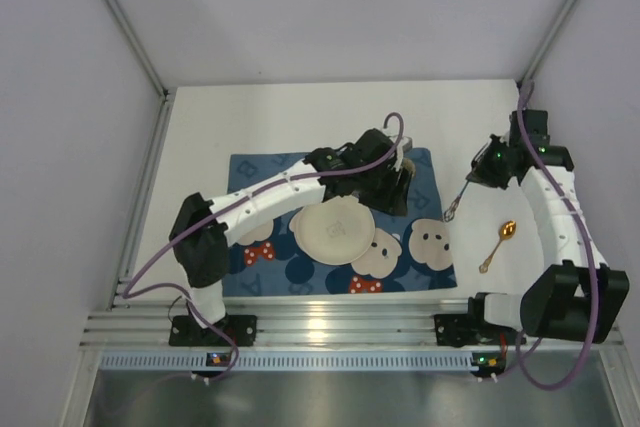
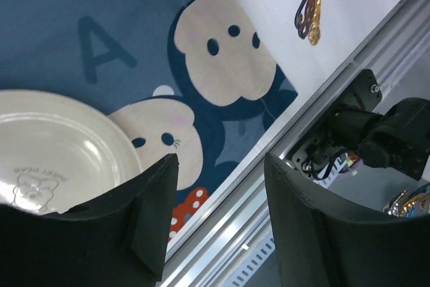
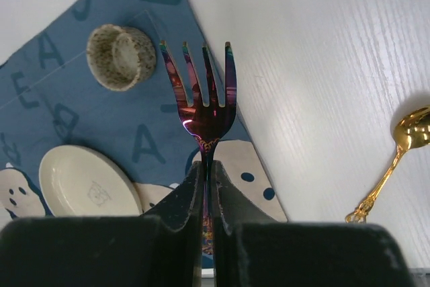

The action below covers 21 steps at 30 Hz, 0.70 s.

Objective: Set the dinner table for one person

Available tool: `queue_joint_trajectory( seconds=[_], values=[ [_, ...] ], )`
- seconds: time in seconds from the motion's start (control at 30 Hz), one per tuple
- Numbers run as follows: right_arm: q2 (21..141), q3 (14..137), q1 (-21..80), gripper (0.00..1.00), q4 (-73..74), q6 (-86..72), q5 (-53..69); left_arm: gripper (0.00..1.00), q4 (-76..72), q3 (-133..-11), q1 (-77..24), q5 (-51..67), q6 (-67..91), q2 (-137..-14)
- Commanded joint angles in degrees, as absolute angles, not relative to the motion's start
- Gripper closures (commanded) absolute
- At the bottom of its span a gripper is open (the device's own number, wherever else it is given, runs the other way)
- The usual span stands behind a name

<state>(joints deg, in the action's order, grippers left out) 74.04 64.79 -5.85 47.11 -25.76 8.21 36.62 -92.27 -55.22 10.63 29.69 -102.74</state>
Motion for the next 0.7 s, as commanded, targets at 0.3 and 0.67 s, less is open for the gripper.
queue_joint_trajectory(
  seconds=[0.3, 0.67],
  values=[
    [67.6, 66.5, -5.5, 1.0, 52.1, -29.8, 17.6, 0.41, 26.7, -102.5, -55.8, 21.6, 30.2, -110.5],
    [65.0, 68.6, -5.1, 1.0, 53.2, -34.4, 23.7, 0.46, 21.4, -102.4, -57.0, 26.8, 32.1, -115.0]
  ],
)
